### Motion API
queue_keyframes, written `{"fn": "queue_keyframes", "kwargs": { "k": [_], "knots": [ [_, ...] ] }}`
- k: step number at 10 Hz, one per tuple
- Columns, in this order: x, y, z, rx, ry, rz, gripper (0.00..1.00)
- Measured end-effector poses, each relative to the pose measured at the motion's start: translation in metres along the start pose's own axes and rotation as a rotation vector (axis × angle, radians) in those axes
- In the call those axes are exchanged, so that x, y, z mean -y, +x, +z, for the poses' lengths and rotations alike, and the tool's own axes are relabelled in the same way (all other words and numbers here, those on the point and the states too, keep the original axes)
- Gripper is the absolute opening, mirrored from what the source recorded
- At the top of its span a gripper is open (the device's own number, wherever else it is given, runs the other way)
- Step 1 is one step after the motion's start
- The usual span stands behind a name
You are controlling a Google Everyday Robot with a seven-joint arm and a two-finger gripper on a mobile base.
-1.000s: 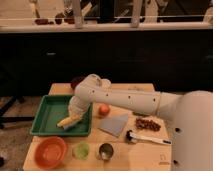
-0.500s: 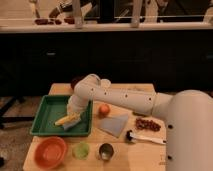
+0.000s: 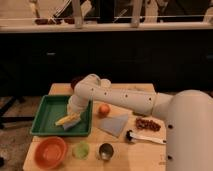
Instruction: Place banana in tray
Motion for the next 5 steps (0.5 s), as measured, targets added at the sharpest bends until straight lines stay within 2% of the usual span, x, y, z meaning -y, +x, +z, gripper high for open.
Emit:
{"fn": "queue_keyframes", "kwargs": {
  "k": [3, 5],
  "knots": [
    [-0.0001, -0.0001, 0.0001, 0.000, 0.000, 0.000, 0.79],
    [-0.0002, -0.0001, 0.0001, 0.000, 0.000, 0.000, 0.80]
  ]
}}
